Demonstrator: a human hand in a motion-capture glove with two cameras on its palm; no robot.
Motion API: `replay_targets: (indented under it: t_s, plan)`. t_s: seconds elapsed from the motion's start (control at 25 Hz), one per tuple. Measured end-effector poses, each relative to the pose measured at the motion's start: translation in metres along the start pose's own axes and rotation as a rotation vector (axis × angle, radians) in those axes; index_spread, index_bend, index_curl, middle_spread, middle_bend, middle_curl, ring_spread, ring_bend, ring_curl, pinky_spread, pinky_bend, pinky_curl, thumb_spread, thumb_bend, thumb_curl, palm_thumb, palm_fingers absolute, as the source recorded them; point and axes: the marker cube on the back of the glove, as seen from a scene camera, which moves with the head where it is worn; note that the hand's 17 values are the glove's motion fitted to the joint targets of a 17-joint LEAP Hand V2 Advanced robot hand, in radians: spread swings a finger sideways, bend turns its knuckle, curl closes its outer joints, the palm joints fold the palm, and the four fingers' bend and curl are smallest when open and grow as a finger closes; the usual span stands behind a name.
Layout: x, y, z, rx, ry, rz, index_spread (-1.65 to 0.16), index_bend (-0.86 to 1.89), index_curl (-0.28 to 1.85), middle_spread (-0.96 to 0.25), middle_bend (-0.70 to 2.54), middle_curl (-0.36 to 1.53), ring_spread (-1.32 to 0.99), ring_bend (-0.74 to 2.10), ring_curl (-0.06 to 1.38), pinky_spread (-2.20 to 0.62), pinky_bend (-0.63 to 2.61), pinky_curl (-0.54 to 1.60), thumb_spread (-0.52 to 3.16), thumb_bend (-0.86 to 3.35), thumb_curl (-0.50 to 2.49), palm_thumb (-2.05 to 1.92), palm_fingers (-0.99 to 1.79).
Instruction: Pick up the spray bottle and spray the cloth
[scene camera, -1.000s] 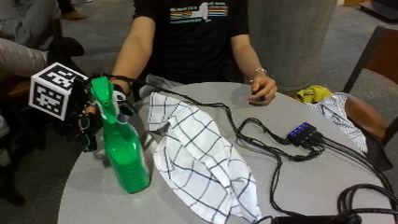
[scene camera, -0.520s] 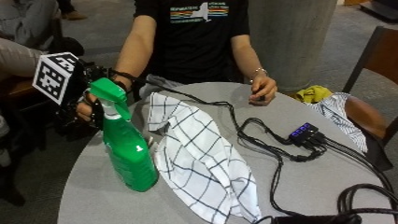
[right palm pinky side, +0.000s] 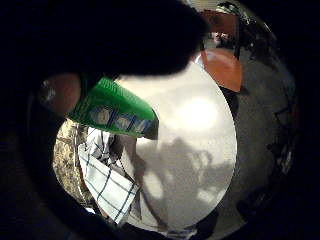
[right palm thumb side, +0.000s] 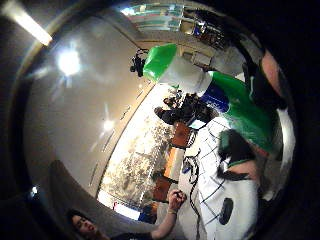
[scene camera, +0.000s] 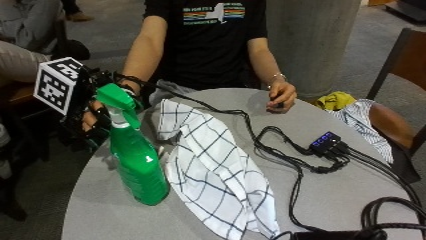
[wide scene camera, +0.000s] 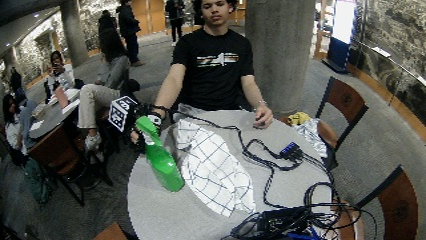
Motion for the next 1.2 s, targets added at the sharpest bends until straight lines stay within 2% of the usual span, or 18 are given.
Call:
replay_targets:
  t_s: [0.08, 0.24, 0.36, 1.2]
  plan:
    - [0.001, -0.001, 0.001, -0.031, -0.006, 0.019, -0.24, 0.37, 0.44, -0.1, 0.43, 0.52, -0.11, 0.37, 0.43, 0.03, 0.39, 0.32, 0.66, -0.11, 0.49, 0.89, 0.71]
    - [0.004, -0.003, 0.004, -0.094, -0.004, 0.039, -0.29, 0.21, 0.42, -0.08, 0.35, 0.49, -0.04, 0.33, 0.42, 0.12, 0.42, 0.33, 0.74, -0.1, 0.45, 0.76, 0.46]
    - [0.007, -0.002, 0.006, -0.117, -0.007, 0.034, -0.33, 0.08, 0.36, -0.06, 0.3, 0.46, 0.0, 0.32, 0.39, 0.16, 0.46, 0.32, 0.79, -0.07, 0.43, 0.71, 0.38]
    - [0.014, -0.054, 0.054, -0.162, -0.036, -0.014, -0.41, 0.06, 0.18, -0.03, 0.29, 0.41, 0.08, 0.42, 0.36, 0.26, 0.6, 0.33, 0.84, -0.04, 0.37, 0.62, 0.28]
